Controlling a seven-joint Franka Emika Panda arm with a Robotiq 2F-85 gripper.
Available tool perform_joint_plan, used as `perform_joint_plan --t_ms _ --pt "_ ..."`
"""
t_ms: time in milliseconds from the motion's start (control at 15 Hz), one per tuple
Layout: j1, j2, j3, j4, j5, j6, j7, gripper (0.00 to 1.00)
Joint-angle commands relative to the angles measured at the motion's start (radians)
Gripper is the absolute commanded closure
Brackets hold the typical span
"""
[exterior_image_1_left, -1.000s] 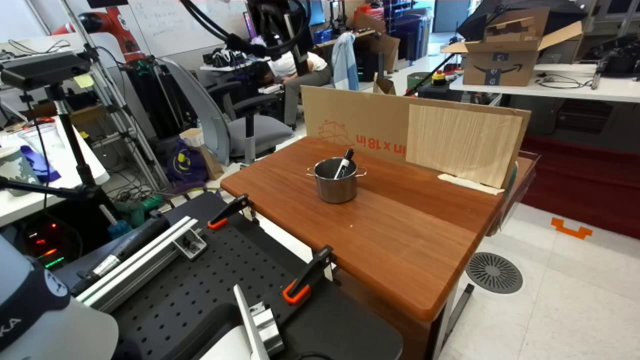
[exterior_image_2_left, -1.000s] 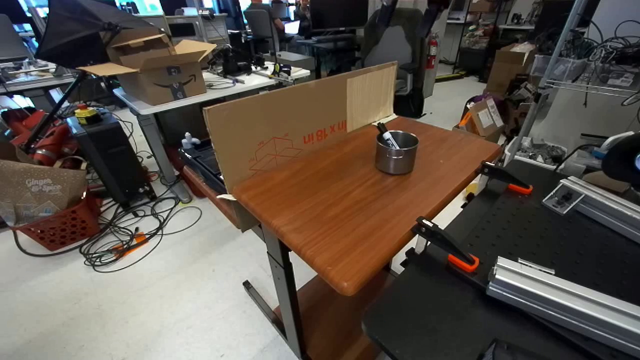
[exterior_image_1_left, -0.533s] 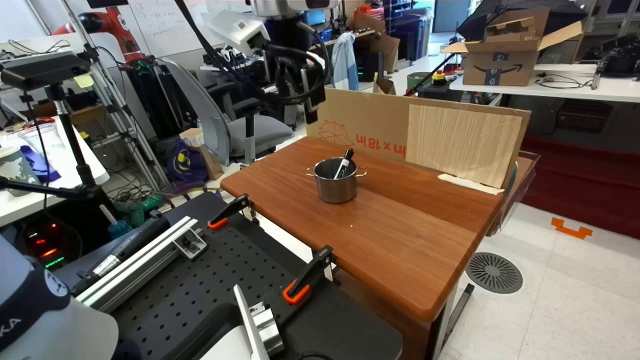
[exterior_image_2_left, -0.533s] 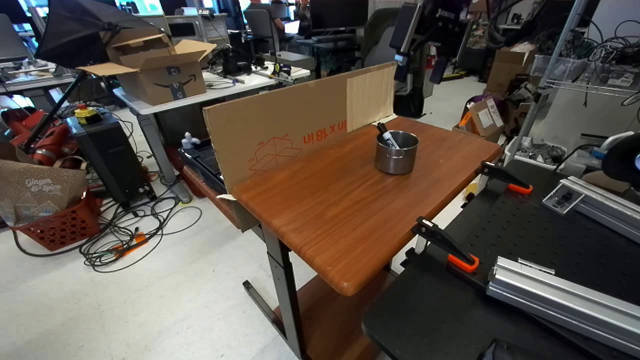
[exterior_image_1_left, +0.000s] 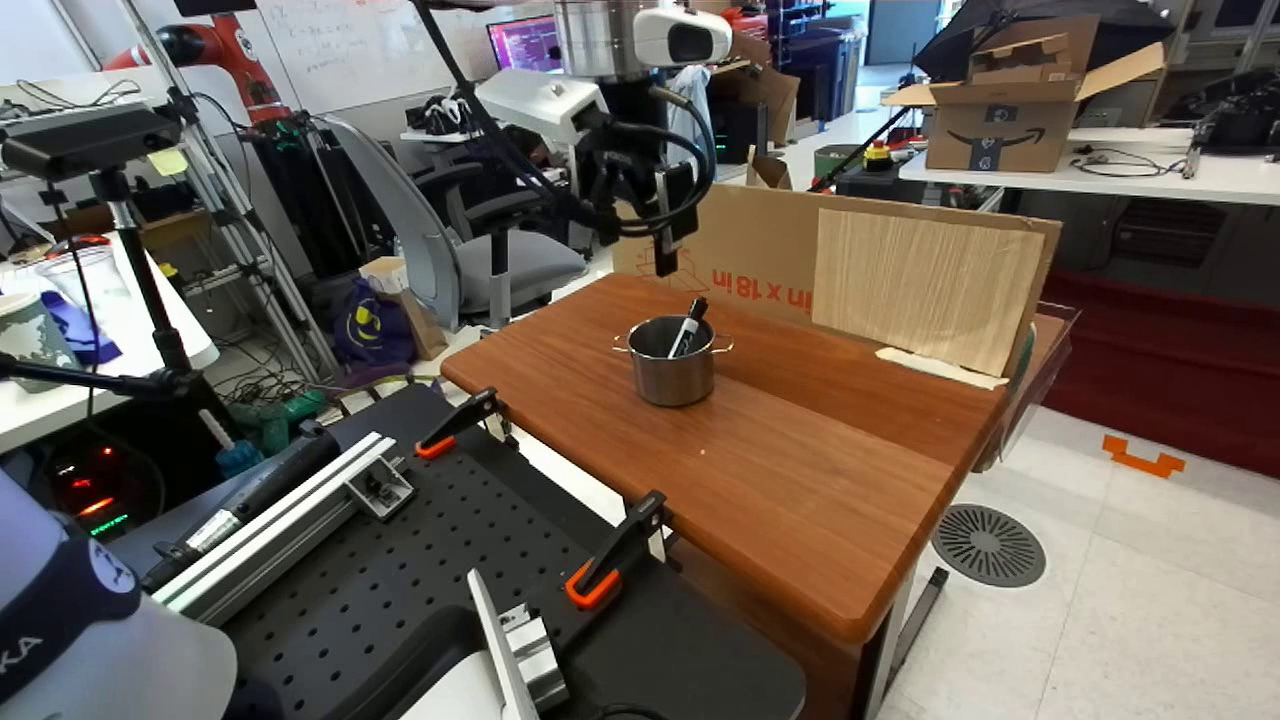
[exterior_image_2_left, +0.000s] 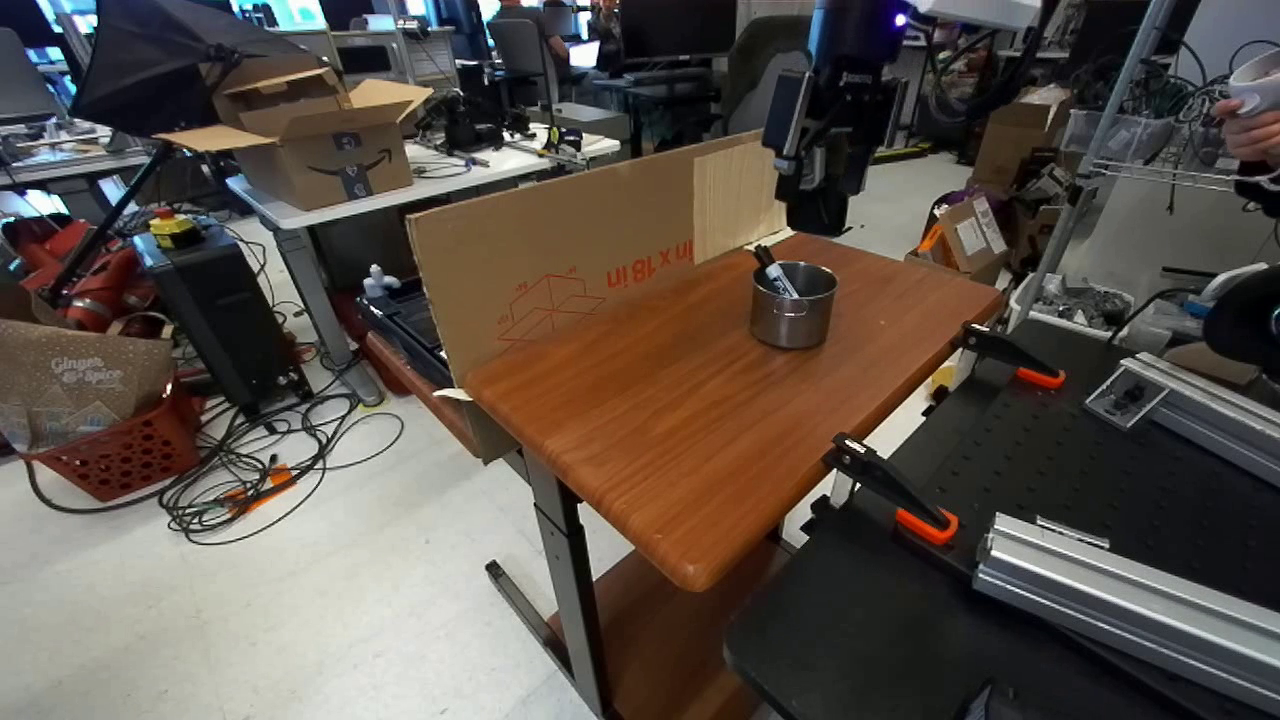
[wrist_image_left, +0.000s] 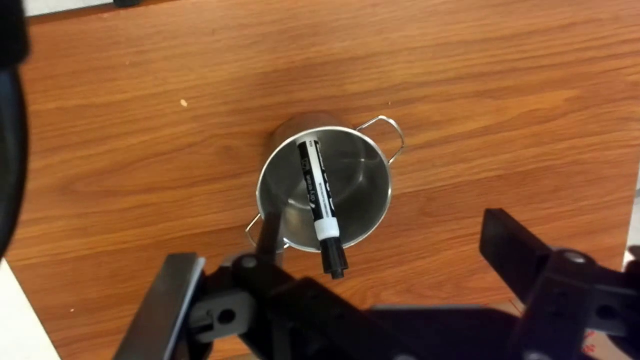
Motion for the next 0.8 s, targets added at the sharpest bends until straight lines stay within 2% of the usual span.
perform_joint_plan --t_ms 0,333,733 --pt "-0.014 0.106 0.01 0.081 -0.044 0.015 -0.037 0.0" --pt "-0.015 0.221 0.014 0.15 -0.097 0.032 -0.068 0.0" --pt "-0.017 0.3 0.007 0.197 -0.147 0.06 -0.062 0.0"
